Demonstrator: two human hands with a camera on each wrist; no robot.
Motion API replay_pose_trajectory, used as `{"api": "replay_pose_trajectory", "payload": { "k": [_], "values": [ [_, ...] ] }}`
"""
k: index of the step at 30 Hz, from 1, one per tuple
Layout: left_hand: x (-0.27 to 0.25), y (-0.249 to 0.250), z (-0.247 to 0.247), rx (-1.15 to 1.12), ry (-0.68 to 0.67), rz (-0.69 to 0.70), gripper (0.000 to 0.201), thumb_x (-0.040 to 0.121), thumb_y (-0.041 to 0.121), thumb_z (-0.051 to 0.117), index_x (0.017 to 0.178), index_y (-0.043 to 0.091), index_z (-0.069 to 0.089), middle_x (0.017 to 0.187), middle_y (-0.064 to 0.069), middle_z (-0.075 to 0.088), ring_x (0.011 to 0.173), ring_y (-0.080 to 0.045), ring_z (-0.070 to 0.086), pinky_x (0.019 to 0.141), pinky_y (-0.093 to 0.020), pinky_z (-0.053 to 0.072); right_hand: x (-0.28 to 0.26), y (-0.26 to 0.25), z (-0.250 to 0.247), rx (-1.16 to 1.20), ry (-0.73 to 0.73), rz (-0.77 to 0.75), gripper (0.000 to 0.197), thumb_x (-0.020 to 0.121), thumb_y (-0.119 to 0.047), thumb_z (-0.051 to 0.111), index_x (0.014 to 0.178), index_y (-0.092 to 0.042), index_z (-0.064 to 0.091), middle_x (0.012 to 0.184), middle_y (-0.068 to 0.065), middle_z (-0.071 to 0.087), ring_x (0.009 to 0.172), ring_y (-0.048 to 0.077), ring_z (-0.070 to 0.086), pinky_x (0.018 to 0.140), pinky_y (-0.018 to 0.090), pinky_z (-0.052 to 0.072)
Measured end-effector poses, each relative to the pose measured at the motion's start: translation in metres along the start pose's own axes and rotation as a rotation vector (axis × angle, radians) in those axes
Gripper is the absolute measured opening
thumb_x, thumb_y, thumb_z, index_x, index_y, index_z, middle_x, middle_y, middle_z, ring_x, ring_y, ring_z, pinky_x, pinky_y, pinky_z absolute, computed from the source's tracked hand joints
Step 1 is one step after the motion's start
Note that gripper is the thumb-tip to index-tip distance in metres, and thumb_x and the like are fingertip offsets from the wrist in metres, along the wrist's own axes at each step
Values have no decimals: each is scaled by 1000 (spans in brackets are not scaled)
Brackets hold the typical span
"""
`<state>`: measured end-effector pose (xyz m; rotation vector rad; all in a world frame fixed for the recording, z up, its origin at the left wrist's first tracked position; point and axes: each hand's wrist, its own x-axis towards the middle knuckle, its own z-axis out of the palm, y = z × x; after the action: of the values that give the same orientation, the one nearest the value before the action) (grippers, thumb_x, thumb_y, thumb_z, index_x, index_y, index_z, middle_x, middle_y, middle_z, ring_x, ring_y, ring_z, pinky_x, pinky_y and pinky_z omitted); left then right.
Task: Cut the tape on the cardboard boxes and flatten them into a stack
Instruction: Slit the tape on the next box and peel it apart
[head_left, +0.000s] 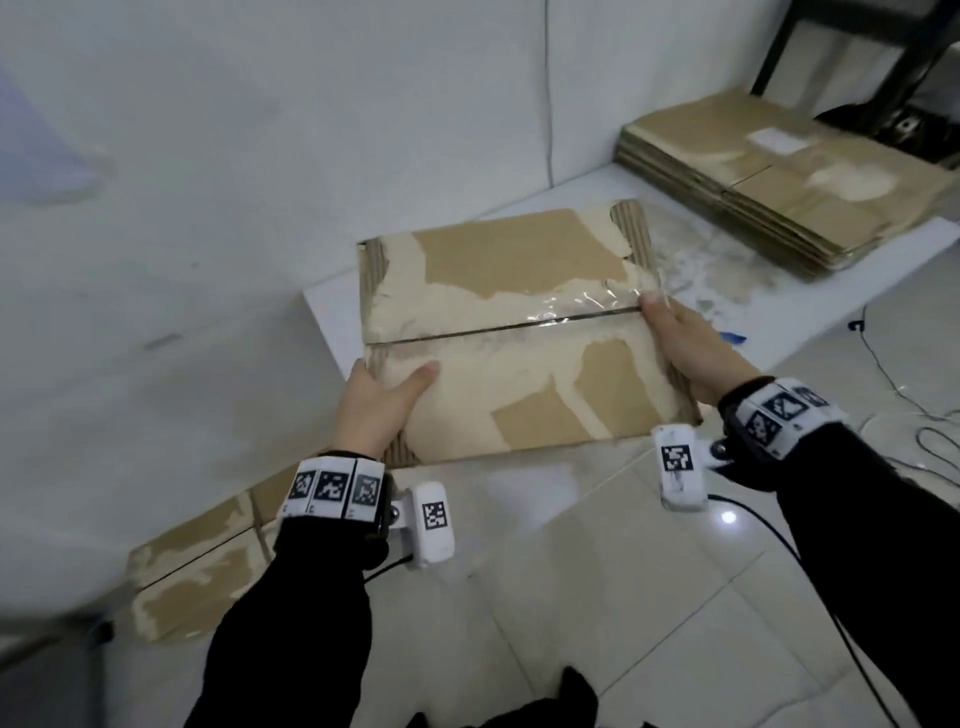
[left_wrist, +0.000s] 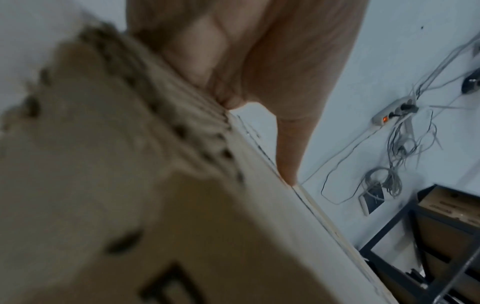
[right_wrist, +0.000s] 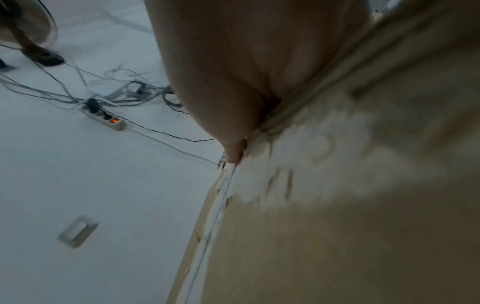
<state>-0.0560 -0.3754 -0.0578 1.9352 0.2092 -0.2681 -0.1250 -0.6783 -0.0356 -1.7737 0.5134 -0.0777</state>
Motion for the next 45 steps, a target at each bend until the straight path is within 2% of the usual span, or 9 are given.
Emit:
{"api": "replay_pose_trajectory", "payload": {
  "k": [3,9,14,18,23,28,32,39,45],
  "values": [
    [24,16,37,-8,-30,-35,104,43,62,83,128,14,50,123,-3,61,110,-22,60,96,-44,49,50,-8,-30,-17,-71,51,38,100,-42,35,115,-14,56,92,1,65,78,12,63,62,21,52],
    [99,18,79,-2,20,-109,121,25,80,77,125,16,53,120,-3,63,107,-24,62,93,-45,51,156,-5,-43,-33,-235,101,16,99,-31,46,95,-21,58,93,1,67,90,21,65,76,30,55],
    [138,34,103,168,45,-163,95,62,64,76,132,9,45,129,-8,56,115,-29,55,97,-44,47,212,15,-41,-161,-346,120,22,100,-36,38,100,-24,56,107,8,65,105,30,62,96,45,48],
    [164,51,103,301,15,-171,97,56,72,72,126,9,50,126,-9,58,111,-29,58,91,-38,49,228,33,-36,-62,-330,92,34,103,-33,33,122,-10,49,108,10,63,99,29,63,81,37,55],
    [160,75,106,519,69,-203,86,75,63,65,135,8,39,133,-14,52,118,-32,52,90,-38,44,234,43,-35,107,-255,196,43,100,-37,40,138,-17,34,123,4,55,107,22,58,87,37,52],
    [89,90,148,658,351,76,66,88,47,57,142,15,35,141,-12,43,128,-32,41,103,-45,35,228,47,-33,172,-189,127,41,101,-32,37,140,-21,37,126,-2,57,108,16,60,91,37,53],
    [34,100,228,517,274,229,65,88,55,46,139,14,40,139,-10,44,129,-30,39,105,-47,34,165,67,-29,323,-223,183,52,98,-48,37,146,-37,19,147,-15,32,134,12,35,111,39,32],
    [43,106,322,1044,148,125,94,89,62,42,151,12,-8,158,-14,-13,146,-31,-12,115,-54,3,238,84,-75,271,-212,383,38,103,-24,32,139,-14,37,125,3,48,112,20,50,89,34,43],
    [36,90,315,1088,138,242,66,101,35,33,152,13,-3,159,-16,0,147,-32,-4,118,-46,1,264,108,-65,241,-404,508,48,98,-45,37,134,-13,44,121,6,54,97,20,53,69,27,44]
  ]
}}
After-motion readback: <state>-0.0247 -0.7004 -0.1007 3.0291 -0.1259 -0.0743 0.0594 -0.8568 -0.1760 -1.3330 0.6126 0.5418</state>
